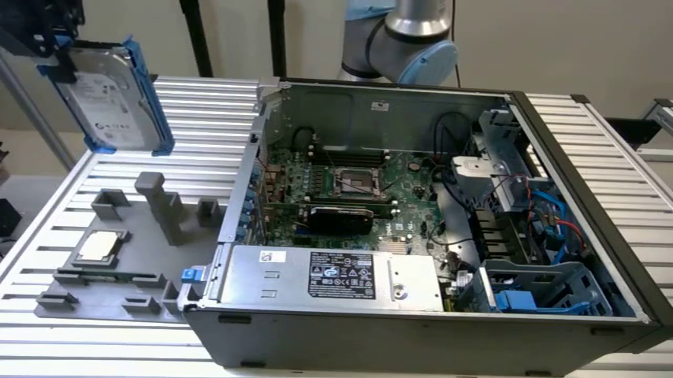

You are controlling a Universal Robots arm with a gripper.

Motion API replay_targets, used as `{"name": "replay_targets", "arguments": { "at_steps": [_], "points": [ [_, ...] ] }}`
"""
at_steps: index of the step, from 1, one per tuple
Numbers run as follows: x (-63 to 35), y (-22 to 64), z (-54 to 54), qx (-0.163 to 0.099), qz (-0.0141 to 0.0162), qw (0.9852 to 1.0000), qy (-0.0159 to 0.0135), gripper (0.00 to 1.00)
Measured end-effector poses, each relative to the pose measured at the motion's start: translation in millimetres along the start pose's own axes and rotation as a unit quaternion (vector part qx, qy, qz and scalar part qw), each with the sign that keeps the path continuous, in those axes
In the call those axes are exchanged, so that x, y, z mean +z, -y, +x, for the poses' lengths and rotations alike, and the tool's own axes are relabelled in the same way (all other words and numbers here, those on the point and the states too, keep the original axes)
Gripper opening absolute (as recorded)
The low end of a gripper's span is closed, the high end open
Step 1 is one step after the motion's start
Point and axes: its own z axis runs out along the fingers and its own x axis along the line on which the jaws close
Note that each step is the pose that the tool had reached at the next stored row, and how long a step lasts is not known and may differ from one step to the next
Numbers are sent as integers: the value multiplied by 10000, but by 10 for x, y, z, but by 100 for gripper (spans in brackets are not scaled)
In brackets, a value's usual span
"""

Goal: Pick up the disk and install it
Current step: 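Pick up the disk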

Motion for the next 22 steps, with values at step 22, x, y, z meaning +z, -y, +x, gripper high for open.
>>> {"name": "replay_targets", "arguments": {
  "at_steps": [22],
  "points": [
    [-537,1003,238,0,-44,10000,37,0]
  ]
}}
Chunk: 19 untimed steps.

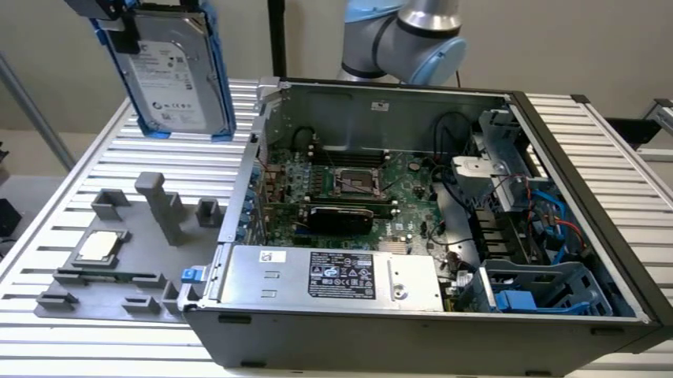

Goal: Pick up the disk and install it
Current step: 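Pick up the disk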

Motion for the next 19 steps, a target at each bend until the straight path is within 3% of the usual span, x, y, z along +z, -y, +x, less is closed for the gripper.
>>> {"name": "replay_targets", "arguments": {
  "at_steps": [10,19],
  "points": [
    [-123,456,140,1,-25,10000,0,0],
    [-168,868,277,2,-37,10000,-1,0]
  ]
}}
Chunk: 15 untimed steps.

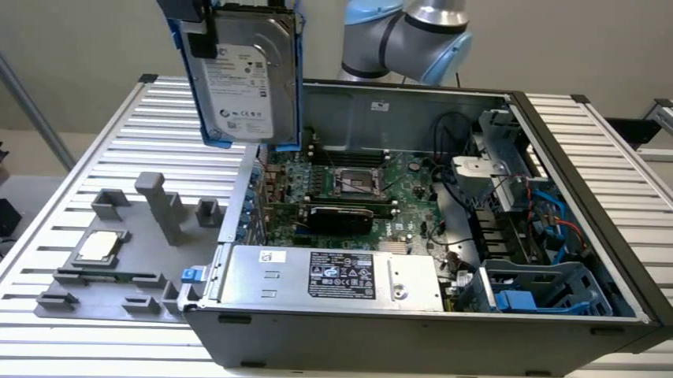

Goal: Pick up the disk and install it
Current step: 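Pick up the disk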

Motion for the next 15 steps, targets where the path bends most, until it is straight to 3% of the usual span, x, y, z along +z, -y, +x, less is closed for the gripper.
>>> {"name": "replay_targets", "arguments": {
  "at_steps": [15],
  "points": [
    [-32,688,223,0,-7,10000,0,0]
  ]
}}
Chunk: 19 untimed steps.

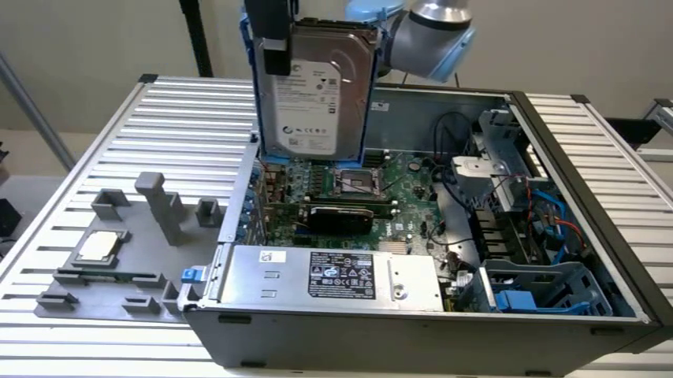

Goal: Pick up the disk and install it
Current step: 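Pick up the disk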

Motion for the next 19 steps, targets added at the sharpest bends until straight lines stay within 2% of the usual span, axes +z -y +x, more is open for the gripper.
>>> {"name": "replay_targets", "arguments": {
  "at_steps": [19],
  "points": [
    [-42,864,316,0,-9,10000,0,0]
  ]
}}
